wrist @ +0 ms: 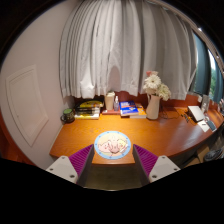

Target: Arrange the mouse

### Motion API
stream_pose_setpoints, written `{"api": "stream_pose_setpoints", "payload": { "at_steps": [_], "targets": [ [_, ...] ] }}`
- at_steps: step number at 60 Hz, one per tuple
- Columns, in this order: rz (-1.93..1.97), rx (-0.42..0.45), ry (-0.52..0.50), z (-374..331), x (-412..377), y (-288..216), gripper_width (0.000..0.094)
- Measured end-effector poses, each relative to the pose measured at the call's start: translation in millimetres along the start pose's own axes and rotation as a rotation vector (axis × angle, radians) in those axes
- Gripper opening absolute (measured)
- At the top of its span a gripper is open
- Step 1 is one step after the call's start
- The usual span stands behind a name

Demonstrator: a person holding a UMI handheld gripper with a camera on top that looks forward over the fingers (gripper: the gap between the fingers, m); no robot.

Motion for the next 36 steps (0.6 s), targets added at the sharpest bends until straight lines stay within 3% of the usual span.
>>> {"api": "stream_pose_setpoints", "payload": {
  "at_steps": [36],
  "targets": [
    [-0.014,-0.006,-0.015,-22,-15,19,0.0757]
  ]
}}
Point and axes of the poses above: the point between the fingertips, and its own axes, seen from behind it with the camera up: x to the right, y down, z forward, the way the camera looks, the point moved 3 cm from there along -z, backward, against the way the camera looks, and after that the axes turned 9 degrees about y, right-handed, at the moved point
